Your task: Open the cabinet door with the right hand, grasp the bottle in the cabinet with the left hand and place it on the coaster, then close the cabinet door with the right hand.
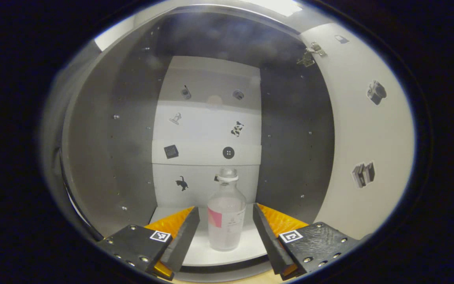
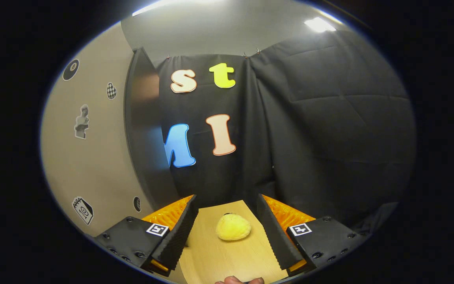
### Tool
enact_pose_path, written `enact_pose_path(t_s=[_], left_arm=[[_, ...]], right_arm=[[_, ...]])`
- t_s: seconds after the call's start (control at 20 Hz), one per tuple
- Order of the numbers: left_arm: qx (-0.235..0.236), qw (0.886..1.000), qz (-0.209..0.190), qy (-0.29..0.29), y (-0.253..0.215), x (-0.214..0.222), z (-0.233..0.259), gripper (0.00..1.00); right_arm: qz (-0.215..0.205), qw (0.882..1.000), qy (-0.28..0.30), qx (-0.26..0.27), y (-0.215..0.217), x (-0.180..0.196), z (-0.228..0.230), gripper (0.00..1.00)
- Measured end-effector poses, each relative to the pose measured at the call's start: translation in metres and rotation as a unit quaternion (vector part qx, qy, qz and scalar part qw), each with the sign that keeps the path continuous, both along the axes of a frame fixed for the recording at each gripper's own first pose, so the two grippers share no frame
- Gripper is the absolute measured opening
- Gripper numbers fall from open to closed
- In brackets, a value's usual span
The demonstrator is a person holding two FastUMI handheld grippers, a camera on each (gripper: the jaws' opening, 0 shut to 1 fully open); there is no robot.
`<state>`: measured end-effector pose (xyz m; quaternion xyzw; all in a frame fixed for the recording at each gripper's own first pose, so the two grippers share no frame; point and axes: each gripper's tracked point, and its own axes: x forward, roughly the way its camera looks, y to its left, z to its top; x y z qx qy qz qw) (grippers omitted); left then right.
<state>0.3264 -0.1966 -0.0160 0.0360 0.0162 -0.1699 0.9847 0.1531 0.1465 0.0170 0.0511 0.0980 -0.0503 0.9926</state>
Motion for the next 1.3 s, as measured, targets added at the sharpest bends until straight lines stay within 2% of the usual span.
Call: enact_pose_path(t_s=[0.25, 0.3, 0.4, 0.45, 0.5, 0.65, 0.7, 0.8, 0.95, 1.0, 1.05, 1.3], left_arm=[[0.004, 1.000, -0.009, 0.010, -0.008, 0.020, -0.012, 0.82], [0.004, 1.000, -0.009, 0.010, -0.009, 0.024, -0.013, 0.84], [0.006, 1.000, -0.012, 0.011, -0.012, 0.031, -0.016, 0.81], [0.007, 1.000, -0.014, 0.012, -0.015, 0.034, -0.018, 0.84], [0.006, 1.000, -0.014, 0.015, -0.015, 0.038, -0.020, 0.81], [-0.006, 1.000, -0.012, 0.021, -0.015, 0.045, -0.022, 0.84], [-0.014, 1.000, -0.014, 0.024, -0.015, 0.050, -0.023, 0.81], [-0.024, 0.999, -0.015, 0.028, -0.013, 0.055, -0.025, 0.84], [-0.029, 0.999, -0.020, 0.039, -0.015, 0.057, -0.031, 0.84], [-0.029, 0.998, -0.021, 0.041, -0.016, 0.056, -0.032, 0.82], [-0.027, 0.998, -0.021, 0.043, -0.016, 0.056, -0.033, 0.84], [-0.016, 0.999, -0.017, 0.044, -0.013, 0.051, -0.032, 0.74]], right_arm=[[-0.011, 1.000, 0.014, -0.011, -0.007, 0.000, -0.006, 0.95], [-0.012, 1.000, 0.016, -0.012, -0.007, -0.001, -0.007, 0.95], [-0.015, 1.000, 0.021, -0.015, -0.009, -0.001, -0.009, 0.95], [-0.016, 0.999, 0.024, -0.016, -0.010, -0.001, -0.009, 0.95], [-0.017, 0.999, 0.026, -0.017, -0.010, -0.001, -0.011, 0.95], [-0.022, 0.999, 0.029, -0.021, -0.012, 0.000, -0.012, 0.95], [-0.023, 0.999, 0.029, -0.022, -0.012, 0.000, -0.012, 0.95], [-0.026, 0.999, 0.030, -0.026, -0.014, -0.001, -0.012, 0.95], [-0.028, 0.999, 0.032, -0.029, -0.016, 0.000, -0.013, 0.95], [-0.029, 0.999, 0.033, -0.027, -0.015, -0.001, -0.013, 0.95], [-0.030, 0.999, 0.033, -0.025, -0.015, -0.001, -0.013, 0.95], [-0.030, 0.999, 0.033, -0.024, -0.014, -0.002, -0.013, 0.95]])
